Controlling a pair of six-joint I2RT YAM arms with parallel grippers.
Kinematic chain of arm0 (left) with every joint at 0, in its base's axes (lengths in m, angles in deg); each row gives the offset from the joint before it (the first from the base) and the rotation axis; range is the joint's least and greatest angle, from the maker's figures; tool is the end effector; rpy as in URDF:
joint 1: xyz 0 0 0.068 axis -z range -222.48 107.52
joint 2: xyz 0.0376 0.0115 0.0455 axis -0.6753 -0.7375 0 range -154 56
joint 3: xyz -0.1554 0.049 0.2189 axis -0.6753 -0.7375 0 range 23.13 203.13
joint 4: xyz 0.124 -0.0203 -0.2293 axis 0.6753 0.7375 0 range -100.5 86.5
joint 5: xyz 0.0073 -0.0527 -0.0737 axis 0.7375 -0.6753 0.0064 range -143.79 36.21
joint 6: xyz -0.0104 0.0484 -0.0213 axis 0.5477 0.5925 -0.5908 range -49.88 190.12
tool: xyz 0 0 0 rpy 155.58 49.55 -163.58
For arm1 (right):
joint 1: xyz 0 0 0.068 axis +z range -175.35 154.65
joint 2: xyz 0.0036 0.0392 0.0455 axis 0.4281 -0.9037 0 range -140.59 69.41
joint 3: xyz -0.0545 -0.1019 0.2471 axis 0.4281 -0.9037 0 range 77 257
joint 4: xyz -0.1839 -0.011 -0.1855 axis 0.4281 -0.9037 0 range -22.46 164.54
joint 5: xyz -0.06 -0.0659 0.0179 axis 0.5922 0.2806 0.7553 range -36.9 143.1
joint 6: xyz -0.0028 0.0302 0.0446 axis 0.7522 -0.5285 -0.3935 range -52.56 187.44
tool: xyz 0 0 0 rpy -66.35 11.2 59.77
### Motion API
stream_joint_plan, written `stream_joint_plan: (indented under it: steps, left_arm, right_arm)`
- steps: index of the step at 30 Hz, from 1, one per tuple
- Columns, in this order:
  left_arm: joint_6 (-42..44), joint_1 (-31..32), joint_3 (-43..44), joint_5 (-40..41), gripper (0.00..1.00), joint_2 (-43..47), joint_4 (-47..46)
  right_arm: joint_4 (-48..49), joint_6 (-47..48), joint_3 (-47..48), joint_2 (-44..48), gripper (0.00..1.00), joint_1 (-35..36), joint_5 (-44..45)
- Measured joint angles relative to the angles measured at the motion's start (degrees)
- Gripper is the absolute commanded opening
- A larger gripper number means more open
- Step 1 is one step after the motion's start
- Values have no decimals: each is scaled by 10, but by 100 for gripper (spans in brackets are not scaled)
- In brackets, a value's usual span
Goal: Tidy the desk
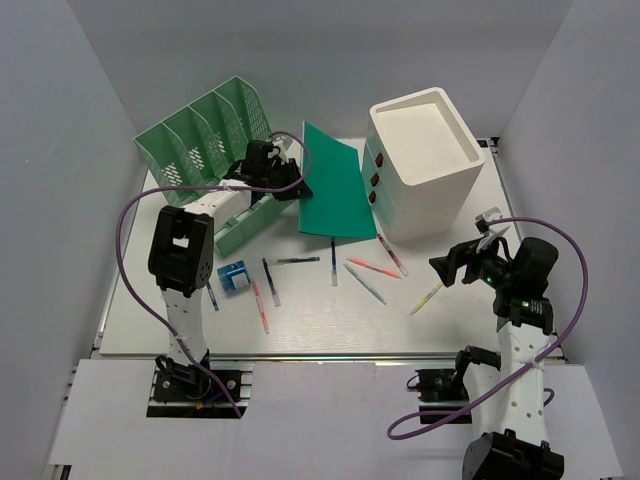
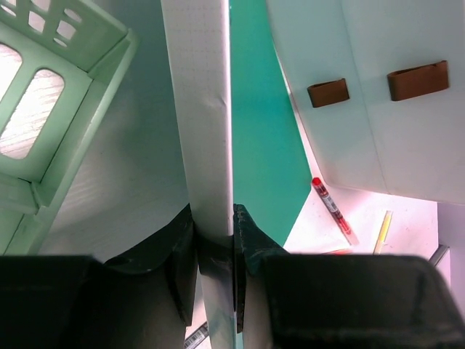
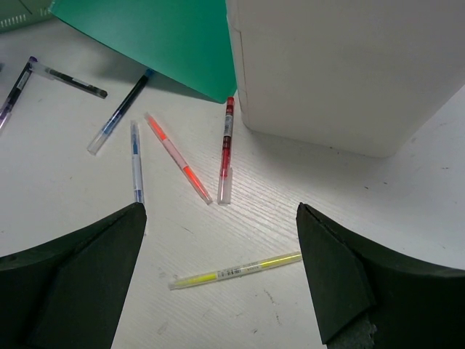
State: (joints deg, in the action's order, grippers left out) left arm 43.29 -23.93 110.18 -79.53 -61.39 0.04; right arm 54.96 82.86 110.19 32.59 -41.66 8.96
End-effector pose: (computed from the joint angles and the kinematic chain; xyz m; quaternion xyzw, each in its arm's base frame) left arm 0.4343 -0.1622 0.2067 0.0283 0.8910 -0.3433 0.2957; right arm 0.1495 -0.0178 0.2768 -0.2008 0.7753 0.1623 0.5764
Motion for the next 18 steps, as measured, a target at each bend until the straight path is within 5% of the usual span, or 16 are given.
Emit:
stream_joint_plan:
  steps: [18]
  left_arm:
    - [47, 5, -35, 90, 0, 184, -1]
  right_arm:
    - [-6, 5, 0, -4, 89, 0, -24]
